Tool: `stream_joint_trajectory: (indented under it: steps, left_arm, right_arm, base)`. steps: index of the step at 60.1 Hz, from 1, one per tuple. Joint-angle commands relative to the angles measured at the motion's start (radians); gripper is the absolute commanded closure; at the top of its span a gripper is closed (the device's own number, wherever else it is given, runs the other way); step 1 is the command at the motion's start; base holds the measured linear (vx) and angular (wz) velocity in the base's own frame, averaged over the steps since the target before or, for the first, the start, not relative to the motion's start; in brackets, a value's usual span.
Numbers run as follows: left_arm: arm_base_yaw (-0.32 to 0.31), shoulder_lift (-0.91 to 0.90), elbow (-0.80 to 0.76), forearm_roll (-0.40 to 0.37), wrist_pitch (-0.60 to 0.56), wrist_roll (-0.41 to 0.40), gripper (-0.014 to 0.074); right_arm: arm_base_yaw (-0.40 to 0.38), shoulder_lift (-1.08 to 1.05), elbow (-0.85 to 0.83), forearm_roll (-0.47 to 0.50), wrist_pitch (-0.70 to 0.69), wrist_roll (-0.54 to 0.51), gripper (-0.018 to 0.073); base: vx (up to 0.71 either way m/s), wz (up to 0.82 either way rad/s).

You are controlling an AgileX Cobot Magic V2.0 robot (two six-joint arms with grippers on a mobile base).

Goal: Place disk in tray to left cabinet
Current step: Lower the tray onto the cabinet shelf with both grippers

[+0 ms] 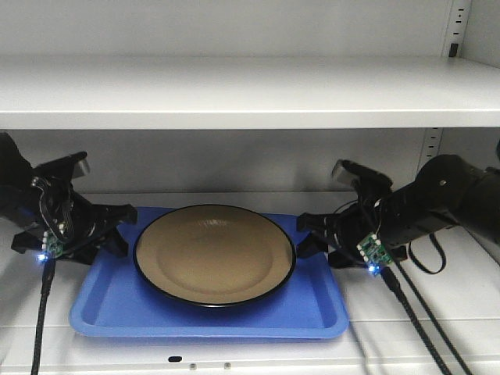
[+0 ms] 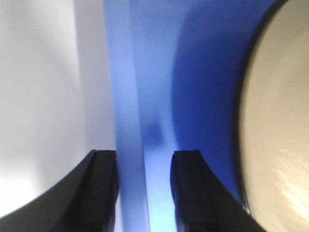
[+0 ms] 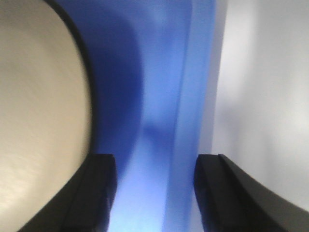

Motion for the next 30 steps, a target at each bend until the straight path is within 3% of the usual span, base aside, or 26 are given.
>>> stream_joint_trajectory:
  steps: [1, 12, 30]
  left_arm:
    - [-0.008, -0.080, -0.037, -0.046, -0.085, 0.003, 0.0209]
    - [-0.008, -0.082, -0.037, -0.044, -0.088, 0.004, 0.0209]
    - [-0.008, -0.082, -0.037, -0.046, -0.079, 0.005, 0.0209]
  right_arm:
    - [-0.015, -0.084, -0.035, -0.007, -0.071, -0.007, 0.0121]
    - [-0.016, -0.091, -0.035, -0.066, -0.056, -0.007, 0.0121]
    - [-0.016, -0.091, -0.035, -0.075, -0.048, -0.007, 0.0125]
  base:
    - [0.00, 0.00]
    - [0.00, 0.00]
    - [0.00, 0.00]
